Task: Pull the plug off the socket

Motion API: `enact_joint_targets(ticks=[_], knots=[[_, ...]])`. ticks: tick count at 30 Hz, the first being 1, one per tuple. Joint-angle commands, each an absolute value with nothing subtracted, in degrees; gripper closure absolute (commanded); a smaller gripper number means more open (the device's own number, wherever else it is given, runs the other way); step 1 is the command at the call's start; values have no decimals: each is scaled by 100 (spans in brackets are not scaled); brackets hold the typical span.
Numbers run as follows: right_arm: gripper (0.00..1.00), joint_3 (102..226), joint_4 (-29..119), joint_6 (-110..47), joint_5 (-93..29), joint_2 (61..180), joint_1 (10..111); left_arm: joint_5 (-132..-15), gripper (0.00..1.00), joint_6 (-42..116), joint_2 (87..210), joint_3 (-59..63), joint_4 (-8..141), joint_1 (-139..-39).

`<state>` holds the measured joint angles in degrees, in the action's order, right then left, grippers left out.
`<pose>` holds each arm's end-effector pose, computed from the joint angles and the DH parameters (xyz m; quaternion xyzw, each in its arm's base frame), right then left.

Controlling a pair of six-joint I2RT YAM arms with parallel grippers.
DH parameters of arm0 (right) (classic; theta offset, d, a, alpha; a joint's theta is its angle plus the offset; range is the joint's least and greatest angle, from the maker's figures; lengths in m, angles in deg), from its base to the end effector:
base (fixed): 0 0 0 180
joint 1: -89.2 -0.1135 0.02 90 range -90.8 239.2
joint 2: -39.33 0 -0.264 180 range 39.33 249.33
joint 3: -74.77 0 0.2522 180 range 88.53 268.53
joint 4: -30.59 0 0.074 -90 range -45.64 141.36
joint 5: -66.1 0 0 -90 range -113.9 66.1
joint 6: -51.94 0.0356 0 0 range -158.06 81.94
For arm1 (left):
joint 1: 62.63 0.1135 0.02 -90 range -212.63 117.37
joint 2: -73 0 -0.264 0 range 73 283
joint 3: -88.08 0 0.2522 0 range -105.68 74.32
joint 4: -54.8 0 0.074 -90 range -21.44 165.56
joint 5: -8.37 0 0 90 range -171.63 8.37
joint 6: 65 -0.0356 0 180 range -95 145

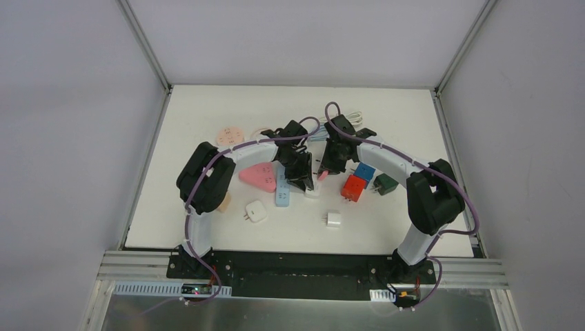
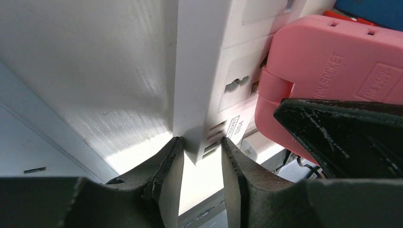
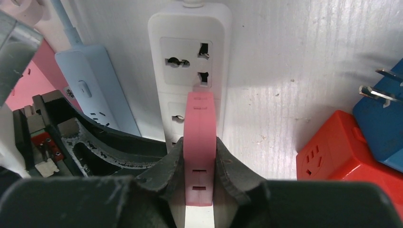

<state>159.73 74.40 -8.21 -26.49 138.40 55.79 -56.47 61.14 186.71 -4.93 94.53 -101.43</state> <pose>0.3033 0.2020 0.2199 -0.0361 0.9602 0.1634 0.2238 0.3135 -0.2715 0.1737 0.0775 0.9421 -0.3187 0.0696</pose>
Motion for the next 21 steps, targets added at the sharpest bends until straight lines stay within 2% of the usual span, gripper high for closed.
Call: enact_joint_targets(ticks=[1,8,15,21], knots=[[100,16405,7660,-813,-2949,13637,5623,-6302,69,5852,18854,-418,9935,-10196],[100,16189,7229,-1333,-3666,13411,5657,-6423,74,5970,18986,-346,9997,-10200],[100,15920,7538,-1670,-2440,13451,5519,-6528,75,5997,18990,-399,10024,-10200],[100,15822,7348,-1364,-2329,13059,5630,-6574,73,5979,18989,-473,10053,-10199]])
